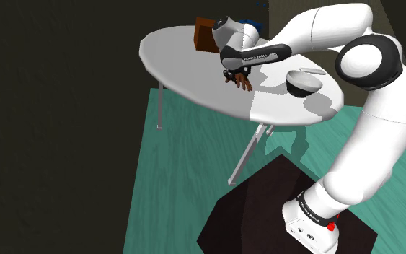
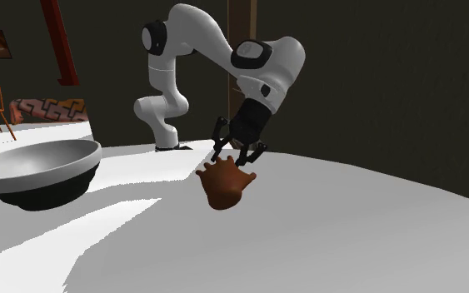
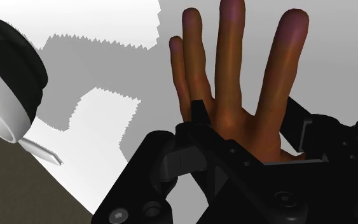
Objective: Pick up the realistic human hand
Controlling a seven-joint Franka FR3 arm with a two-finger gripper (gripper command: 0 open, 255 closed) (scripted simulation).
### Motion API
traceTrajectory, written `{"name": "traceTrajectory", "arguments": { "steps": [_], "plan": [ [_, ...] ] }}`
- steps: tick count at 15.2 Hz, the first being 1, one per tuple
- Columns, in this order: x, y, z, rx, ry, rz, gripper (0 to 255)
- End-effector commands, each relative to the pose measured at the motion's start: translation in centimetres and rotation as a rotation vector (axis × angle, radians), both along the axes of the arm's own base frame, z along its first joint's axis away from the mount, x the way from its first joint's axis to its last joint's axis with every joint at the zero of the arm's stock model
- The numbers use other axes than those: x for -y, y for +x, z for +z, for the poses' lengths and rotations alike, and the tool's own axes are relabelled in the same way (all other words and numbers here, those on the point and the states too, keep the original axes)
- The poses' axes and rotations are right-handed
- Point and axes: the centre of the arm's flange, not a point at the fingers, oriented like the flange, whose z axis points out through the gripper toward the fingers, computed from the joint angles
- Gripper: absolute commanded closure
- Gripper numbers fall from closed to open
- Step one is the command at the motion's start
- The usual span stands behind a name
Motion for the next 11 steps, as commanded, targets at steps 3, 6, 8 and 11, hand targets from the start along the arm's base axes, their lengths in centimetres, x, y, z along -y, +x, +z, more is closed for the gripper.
{"name": "traceTrajectory", "arguments": {
  "steps": [3,6,8,11],
  "plan": [
    [0.0,0.0,-0.1,0.0,0.0,0.0,255],
    [0.0,0.0,-0.1,0.0,0.0,0.0,255],
    [0.0,0.0,-0.1,0.0,0.0,0.0,255],
    [0.0,0.0,1.5,0.0,0.0,0.0,255]
  ]
}}
